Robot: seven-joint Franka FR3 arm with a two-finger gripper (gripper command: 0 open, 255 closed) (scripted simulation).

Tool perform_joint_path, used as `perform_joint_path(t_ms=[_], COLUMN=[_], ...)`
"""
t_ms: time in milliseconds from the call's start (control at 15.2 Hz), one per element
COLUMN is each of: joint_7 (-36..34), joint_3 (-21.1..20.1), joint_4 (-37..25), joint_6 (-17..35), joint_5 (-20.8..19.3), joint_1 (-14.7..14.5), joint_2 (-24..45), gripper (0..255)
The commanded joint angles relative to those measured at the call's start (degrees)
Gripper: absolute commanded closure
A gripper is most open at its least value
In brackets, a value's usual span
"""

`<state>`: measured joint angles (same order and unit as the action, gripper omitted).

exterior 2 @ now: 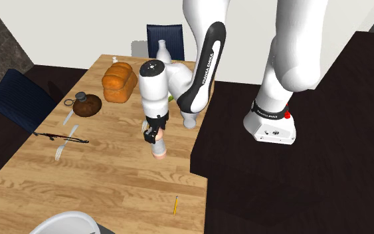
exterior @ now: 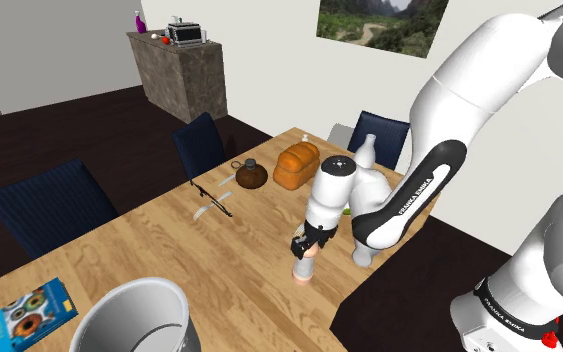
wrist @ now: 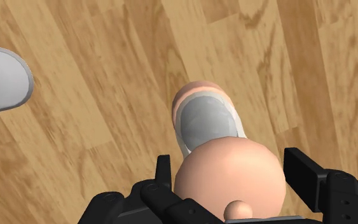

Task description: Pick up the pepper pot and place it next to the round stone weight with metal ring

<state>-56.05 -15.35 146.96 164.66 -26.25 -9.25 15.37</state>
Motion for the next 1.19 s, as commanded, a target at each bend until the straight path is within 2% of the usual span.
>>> perform_joint_path(t_ms=[0, 528, 1122], joint_7=[1.98, 9.73, 16.74], joint_3=[-1.7, -6.9, -8.61], joint_4=[0.34, 1.51, 1.3], joint_6=[-1.34, -6.91, -14.13], joint_5=[2.32, 12.38, 21.68], joint_1=[1.37, 4.62, 4.78], joint_2=[-1.75, -9.27, -17.3], gripper=[255, 255, 255])
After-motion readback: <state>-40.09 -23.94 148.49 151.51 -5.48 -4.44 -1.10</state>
